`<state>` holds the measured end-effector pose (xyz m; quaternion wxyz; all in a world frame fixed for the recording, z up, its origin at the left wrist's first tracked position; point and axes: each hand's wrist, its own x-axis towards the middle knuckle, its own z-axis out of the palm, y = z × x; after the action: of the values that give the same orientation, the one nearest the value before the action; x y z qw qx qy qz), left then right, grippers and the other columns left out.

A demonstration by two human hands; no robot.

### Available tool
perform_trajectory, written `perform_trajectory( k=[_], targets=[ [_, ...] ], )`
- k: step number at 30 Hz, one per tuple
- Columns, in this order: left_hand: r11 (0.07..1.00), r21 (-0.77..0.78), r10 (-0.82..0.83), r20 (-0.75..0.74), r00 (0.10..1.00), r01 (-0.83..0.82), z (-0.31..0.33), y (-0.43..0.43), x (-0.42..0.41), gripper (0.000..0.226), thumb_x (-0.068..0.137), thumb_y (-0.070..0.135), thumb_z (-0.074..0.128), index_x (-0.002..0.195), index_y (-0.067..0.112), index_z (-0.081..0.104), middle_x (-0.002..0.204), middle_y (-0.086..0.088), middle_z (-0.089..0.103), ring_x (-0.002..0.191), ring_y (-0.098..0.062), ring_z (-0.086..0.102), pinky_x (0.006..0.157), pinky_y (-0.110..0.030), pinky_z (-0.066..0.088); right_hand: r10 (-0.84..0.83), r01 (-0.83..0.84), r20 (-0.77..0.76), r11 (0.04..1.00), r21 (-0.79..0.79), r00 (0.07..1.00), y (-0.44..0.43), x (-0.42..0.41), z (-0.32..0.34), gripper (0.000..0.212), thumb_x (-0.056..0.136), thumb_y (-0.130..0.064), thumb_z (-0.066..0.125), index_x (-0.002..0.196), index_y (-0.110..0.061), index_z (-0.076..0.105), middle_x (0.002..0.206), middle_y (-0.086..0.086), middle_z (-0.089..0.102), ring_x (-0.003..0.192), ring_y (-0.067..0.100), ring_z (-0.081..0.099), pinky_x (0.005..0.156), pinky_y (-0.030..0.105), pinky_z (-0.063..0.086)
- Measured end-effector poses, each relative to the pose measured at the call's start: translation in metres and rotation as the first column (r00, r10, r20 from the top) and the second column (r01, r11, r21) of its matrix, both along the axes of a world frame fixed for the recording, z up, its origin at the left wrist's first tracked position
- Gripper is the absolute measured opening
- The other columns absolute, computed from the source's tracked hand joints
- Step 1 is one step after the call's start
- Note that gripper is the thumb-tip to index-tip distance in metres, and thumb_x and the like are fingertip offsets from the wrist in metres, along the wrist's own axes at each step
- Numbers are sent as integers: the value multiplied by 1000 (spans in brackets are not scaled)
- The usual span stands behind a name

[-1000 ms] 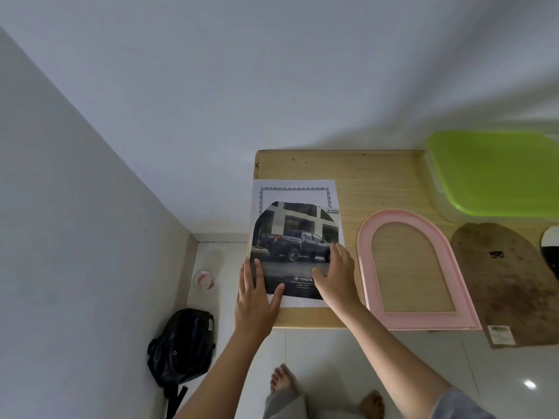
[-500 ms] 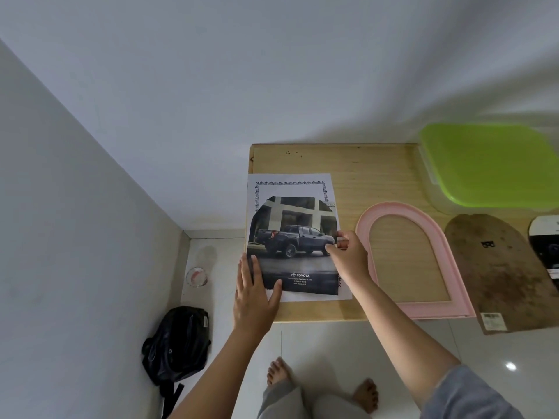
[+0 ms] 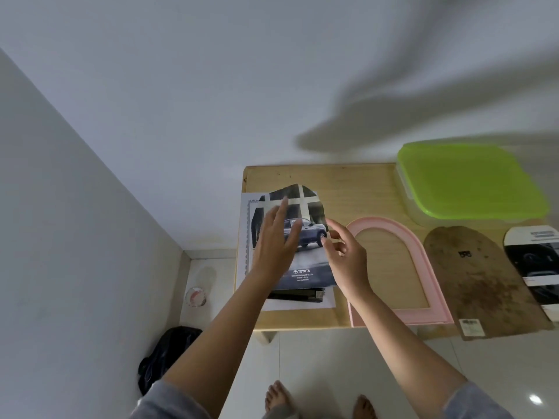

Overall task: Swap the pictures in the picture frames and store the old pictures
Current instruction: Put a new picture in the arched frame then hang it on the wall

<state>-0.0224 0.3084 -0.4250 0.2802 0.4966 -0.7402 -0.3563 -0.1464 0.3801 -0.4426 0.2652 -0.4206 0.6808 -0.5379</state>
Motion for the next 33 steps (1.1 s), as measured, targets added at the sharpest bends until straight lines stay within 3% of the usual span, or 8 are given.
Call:
perform_trajectory(
  k=[6,15,18,20,22,24,27,33],
  targets=[
    [1000,8,16,-91,996,-16,66,0,-55,62,94,50,39,147,24,20,151,-7,24,138,-21,25,109,-38,27,9,-78,-264,965,-252,965,11,-31,28,39,88,-2,57,124,-18,56,98,-6,65,80,3,60,68,13,48],
    [985,23,173,-154,973,-171,86,22,-93,55,96,29,47,143,8,30,142,-12,43,131,-25,40,108,-43,35,66,-206,-444,939,-275,893,29,-69,43,36,89,-8,55,124,-17,58,97,-5,66,73,10,60,61,25,51],
    [979,51,204,-234,951,-197,93,28,-100,47,97,19,41,141,6,35,126,-24,55,109,-32,59,93,-43,49,125,-228,-352,936,-268,928,37,-73,50,29,91,-20,54,120,-20,59,106,-9,64,85,4,63,69,21,54],
    [971,62,237,-304,923,-229,96,29,-102,42,98,12,39,139,7,40,103,0,66,69,-3,62,64,-17,49,199,-271,-265,923,-273,943,42,-72,53,28,92,-22,53,119,-16,59,111,-8,62,96,2,61,74,16,51],
    [956,97,292,-367,883,-276,96,27,-102,41,96,6,41,137,9,44,91,25,55,53,7,46,54,-9,40,245,-274,-140,928,-254,959,45,-71,52,26,93,-18,51,117,-12,60,115,-5,60,104,2,58,78,11,46],
    [950,147,313,-421,852,-276,100,28,-99,40,95,5,42,135,10,47,100,21,60,69,12,51,68,-5,44,241,-244,-41,942,-229,970,46,-72,45,28,92,-18,50,116,-11,60,116,-2,59,107,1,55,79,9,43],
    [957,202,283,-476,833,-209,105,32,-94,39,93,4,45,131,9,50,130,-2,57,117,-8,54,103,-30,44,179,-174,16,970,-168,984,42,-79,33,29,89,-15,54,118,-17,57,117,-1,56,107,5,54,80,8,43],
    [964,259,191,-546,816,-52,92,36,-84,32,92,2,48,120,14,60,117,-7,64,109,-27,60,94,-44,49,-76,66,118,994,84,990,40,-118,13,42,91,-11,53,132,-12,45,128,3,46,114,10,46,94,26,41]
  ],
)
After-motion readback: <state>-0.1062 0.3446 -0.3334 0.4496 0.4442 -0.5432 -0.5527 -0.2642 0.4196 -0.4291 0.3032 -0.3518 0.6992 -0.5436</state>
